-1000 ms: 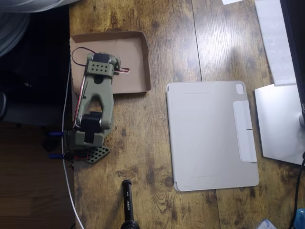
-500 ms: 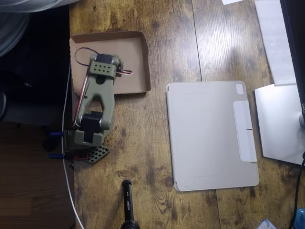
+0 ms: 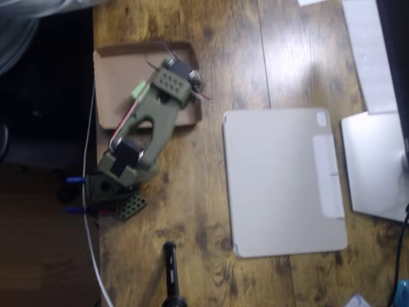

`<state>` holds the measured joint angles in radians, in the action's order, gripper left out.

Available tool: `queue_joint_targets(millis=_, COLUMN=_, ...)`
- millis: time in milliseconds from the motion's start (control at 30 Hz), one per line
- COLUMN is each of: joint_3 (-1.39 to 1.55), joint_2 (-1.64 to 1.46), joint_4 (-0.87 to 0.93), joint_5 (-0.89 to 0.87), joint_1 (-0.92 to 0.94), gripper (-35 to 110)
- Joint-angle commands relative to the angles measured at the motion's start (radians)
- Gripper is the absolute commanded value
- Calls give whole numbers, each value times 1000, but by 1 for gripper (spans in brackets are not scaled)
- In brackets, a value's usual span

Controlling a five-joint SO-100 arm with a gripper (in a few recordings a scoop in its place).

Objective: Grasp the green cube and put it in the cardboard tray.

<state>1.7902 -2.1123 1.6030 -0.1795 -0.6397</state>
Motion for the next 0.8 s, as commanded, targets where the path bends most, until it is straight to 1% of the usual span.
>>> queue_joint_targets(millis=0, joint_3=-95, joint_2=-2, joint_4=71, joint_5=18, joint_1=140, gripper=13)
queue_joint_targets(millis=67, joint_3=-163, joint_2=40, joint_4=127, joint_5=34, joint_1=250, gripper=12)
queue_joint_targets(millis=133, joint_3=-230, joint_2=91, joint_4=193, joint_5=57, joint_1=341, gripper=7)
queue_joint_targets(millis=200, joint_3=-215, joint_2=91, joint_4=193, joint_5=81, joint_1=431, gripper=0)
queue_joint_targets(millis=333, joint_3=-178, joint_2=147, joint_4=192, joint_5=110, joint_1=558, gripper=0)
queue_joint_targets(millis=500, joint_3=-94, joint_2=296, joint_4=189, joint_5=103, joint_1=578, gripper=0)
queue_joint_targets(millis=767, joint_3=18, joint_2=354, joint_4=192, joint_5=32, joint_1=595, gripper=0)
